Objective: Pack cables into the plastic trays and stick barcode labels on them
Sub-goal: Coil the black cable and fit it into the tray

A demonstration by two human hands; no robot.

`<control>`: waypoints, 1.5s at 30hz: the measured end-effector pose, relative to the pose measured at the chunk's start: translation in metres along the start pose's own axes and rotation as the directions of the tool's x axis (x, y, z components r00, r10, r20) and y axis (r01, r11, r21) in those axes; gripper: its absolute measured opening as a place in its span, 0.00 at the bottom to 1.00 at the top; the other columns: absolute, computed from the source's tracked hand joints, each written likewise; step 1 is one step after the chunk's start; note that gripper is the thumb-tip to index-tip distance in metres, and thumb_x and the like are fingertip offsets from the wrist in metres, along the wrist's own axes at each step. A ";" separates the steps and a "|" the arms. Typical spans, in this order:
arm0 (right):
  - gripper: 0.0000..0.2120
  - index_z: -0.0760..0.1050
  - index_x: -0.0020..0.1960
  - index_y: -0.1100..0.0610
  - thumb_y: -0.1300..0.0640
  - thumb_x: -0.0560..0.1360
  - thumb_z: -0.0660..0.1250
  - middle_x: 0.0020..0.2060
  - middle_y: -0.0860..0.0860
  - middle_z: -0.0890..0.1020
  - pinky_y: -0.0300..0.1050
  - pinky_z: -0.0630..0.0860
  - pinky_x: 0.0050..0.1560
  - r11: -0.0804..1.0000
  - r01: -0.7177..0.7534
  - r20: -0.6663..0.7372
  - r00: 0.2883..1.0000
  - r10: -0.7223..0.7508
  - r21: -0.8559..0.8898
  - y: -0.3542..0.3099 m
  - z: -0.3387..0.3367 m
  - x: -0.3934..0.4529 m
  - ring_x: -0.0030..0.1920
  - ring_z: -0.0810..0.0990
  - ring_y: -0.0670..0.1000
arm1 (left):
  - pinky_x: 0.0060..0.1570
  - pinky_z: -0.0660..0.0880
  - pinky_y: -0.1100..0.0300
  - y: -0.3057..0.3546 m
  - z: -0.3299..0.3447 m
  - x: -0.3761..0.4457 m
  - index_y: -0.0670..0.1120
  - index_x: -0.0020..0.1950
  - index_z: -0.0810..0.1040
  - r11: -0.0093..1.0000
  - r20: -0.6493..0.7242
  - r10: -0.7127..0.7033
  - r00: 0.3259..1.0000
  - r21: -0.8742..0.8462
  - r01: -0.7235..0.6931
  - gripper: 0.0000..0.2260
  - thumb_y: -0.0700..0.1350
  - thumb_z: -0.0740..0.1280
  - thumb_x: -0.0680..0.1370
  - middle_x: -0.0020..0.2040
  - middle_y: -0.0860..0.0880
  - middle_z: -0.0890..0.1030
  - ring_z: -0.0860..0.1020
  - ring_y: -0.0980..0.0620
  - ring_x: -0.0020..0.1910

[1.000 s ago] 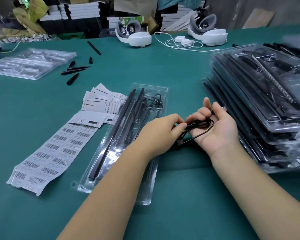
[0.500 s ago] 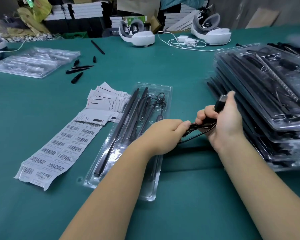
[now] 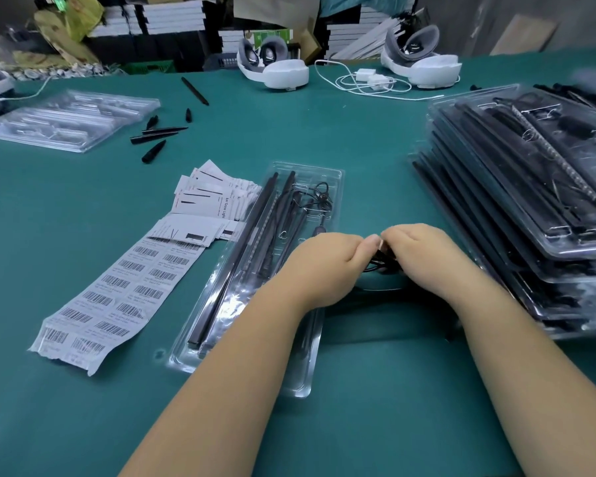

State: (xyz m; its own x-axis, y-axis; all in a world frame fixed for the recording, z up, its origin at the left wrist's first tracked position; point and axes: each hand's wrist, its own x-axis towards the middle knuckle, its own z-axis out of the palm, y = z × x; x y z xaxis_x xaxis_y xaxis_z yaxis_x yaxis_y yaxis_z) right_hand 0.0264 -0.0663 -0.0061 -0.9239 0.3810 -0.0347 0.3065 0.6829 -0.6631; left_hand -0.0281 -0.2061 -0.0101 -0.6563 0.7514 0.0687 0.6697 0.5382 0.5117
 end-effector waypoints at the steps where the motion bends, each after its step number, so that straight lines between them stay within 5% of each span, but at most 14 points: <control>1: 0.17 0.72 0.31 0.55 0.56 0.76 0.54 0.26 0.49 0.80 0.42 0.67 0.30 0.999 -0.010 0.041 0.999 0.008 0.048 0.001 -0.001 0.000 0.30 0.76 0.49 | 0.35 0.60 0.54 -0.001 0.000 0.001 0.47 0.31 0.63 1.000 -0.011 0.004 1.000 -0.003 -0.004 0.22 0.53 0.49 0.84 0.30 0.51 0.70 0.67 0.52 0.31; 4: 0.20 0.73 0.29 0.53 0.56 0.77 0.53 0.22 0.48 0.79 0.38 0.67 0.24 0.995 0.014 0.087 0.996 -0.022 0.095 0.001 -0.003 -0.003 0.22 0.73 0.44 | 0.36 0.62 0.54 -0.002 0.001 0.002 0.46 0.31 0.65 1.000 -0.021 0.009 1.000 -0.007 -0.009 0.23 0.53 0.49 0.84 0.30 0.50 0.71 0.68 0.52 0.32; 7: 0.25 0.65 0.20 0.55 0.60 0.76 0.57 0.18 0.48 0.69 0.43 0.58 0.27 0.997 0.075 0.028 0.997 -0.075 -0.019 -0.001 -0.002 -0.002 0.26 0.65 0.49 | 0.42 0.71 0.52 -0.004 0.001 0.002 0.45 0.36 0.72 0.999 0.008 -0.007 1.000 -0.053 0.007 0.22 0.57 0.52 0.82 0.34 0.50 0.78 0.74 0.50 0.37; 10: 0.21 0.61 0.23 0.56 0.57 0.74 0.59 0.21 0.50 0.65 0.46 0.55 0.29 0.996 -0.014 -0.008 1.000 0.013 -0.085 -0.001 -0.003 -0.002 0.27 0.61 0.51 | 0.45 0.74 0.58 -0.005 -0.004 -0.003 0.54 0.49 0.78 0.977 0.048 0.009 0.999 -0.212 0.002 0.23 0.71 0.61 0.68 0.40 0.58 0.79 0.76 0.59 0.40; 12: 0.20 0.62 0.25 0.56 0.54 0.74 0.59 0.24 0.53 0.67 0.45 0.56 0.28 0.985 -0.046 -0.008 0.999 0.045 -0.165 0.000 -0.003 -0.003 0.27 0.63 0.52 | 0.45 0.74 0.61 -0.004 -0.005 -0.006 0.56 0.57 0.77 0.993 0.109 0.051 0.993 -0.114 -0.039 0.33 0.74 0.66 0.59 0.44 0.60 0.79 0.76 0.60 0.42; 15: 0.18 0.61 0.26 0.57 0.55 0.74 0.59 0.25 0.53 0.66 0.45 0.56 0.28 0.980 -0.045 0.006 0.999 0.047 -0.193 -0.001 -0.004 -0.004 0.28 0.63 0.52 | 0.39 0.70 0.57 -0.002 0.000 -0.004 0.51 0.52 0.77 0.978 0.101 0.112 0.989 0.166 -0.128 0.27 0.70 0.69 0.65 0.39 0.55 0.79 0.76 0.53 0.40; 20: 0.19 0.59 0.25 0.55 0.56 0.72 0.60 0.23 0.53 0.62 0.45 0.54 0.28 0.987 -0.051 0.007 0.999 0.052 -0.150 -0.001 -0.008 -0.003 0.28 0.59 0.52 | 0.29 0.60 0.57 0.008 -0.004 -0.005 0.53 0.35 0.65 0.972 0.088 0.141 0.986 0.177 -0.154 0.18 0.63 0.63 0.76 0.28 0.54 0.68 0.68 0.49 0.34; 24: 0.20 0.57 0.24 0.55 0.56 0.72 0.61 0.22 0.51 0.61 0.45 0.54 0.28 0.983 -0.092 0.050 0.994 0.101 -0.159 0.002 -0.011 -0.003 0.27 0.59 0.52 | 0.28 0.56 0.57 0.012 0.002 -0.005 0.52 0.42 0.64 0.907 0.061 0.196 0.979 0.369 -0.204 0.18 0.66 0.60 0.76 0.30 0.54 0.66 0.70 0.47 0.37; 27: 0.19 0.59 0.24 0.55 0.55 0.73 0.59 0.23 0.53 0.65 0.45 0.56 0.29 0.989 -0.084 0.039 0.995 0.090 -0.123 0.004 -0.012 -0.002 0.27 0.61 0.52 | 0.36 0.65 0.57 0.009 0.004 -0.002 0.49 0.53 0.75 0.904 -0.017 0.214 0.977 0.383 -0.191 0.26 0.69 0.65 0.70 0.44 0.51 0.80 0.75 0.49 0.48; 30: 0.17 0.65 0.27 0.57 0.55 0.74 0.58 0.26 0.55 0.71 0.45 0.59 0.30 0.993 -0.053 0.009 0.999 0.054 -0.101 0.005 -0.008 0.000 0.29 0.66 0.53 | 0.47 0.73 0.56 0.008 0.007 -0.003 0.51 0.60 0.74 0.942 -0.068 0.166 0.984 0.308 -0.138 0.29 0.69 0.68 0.67 0.53 0.53 0.81 0.76 0.51 0.54; 36: 0.13 0.76 0.47 0.52 0.58 0.76 0.53 0.40 0.47 0.77 0.46 0.73 0.43 0.997 -0.019 -0.024 0.999 0.021 0.075 0.004 0.000 0.001 0.40 0.76 0.51 | 0.51 0.74 0.53 0.007 0.002 -0.003 0.49 0.67 0.70 0.948 0.017 0.171 0.985 0.271 -0.169 0.37 0.67 0.73 0.64 0.57 0.52 0.80 0.76 0.50 0.56; 42: 0.14 0.77 0.45 0.64 0.64 0.72 0.53 0.20 0.46 0.70 0.37 0.61 0.24 0.989 -0.037 0.100 0.995 0.022 0.145 0.004 -0.003 0.000 0.22 0.66 0.48 | 0.41 0.66 0.56 0.010 0.002 -0.001 0.50 0.64 0.71 0.881 -0.007 0.212 0.977 0.435 -0.189 0.25 0.64 0.64 0.74 0.54 0.51 0.80 0.77 0.47 0.53; 45: 0.12 0.75 0.43 0.67 0.63 0.73 0.54 0.24 0.52 0.71 0.37 0.60 0.23 0.985 -0.053 0.123 0.992 0.033 0.162 0.004 -0.004 -0.001 0.24 0.66 0.51 | 0.38 0.64 0.57 0.009 0.001 -0.001 0.52 0.62 0.73 0.899 -0.043 0.220 0.975 0.396 -0.186 0.20 0.64 0.59 0.77 0.51 0.51 0.82 0.78 0.47 0.51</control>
State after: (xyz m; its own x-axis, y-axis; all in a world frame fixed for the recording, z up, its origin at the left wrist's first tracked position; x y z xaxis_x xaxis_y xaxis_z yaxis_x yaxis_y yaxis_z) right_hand 0.0292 -0.0611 -0.0056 -0.9345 0.3236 -0.1480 0.3136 0.5520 -0.7726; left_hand -0.0213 -0.2018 -0.0066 -0.5069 0.8345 0.2161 0.8618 0.4955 0.1085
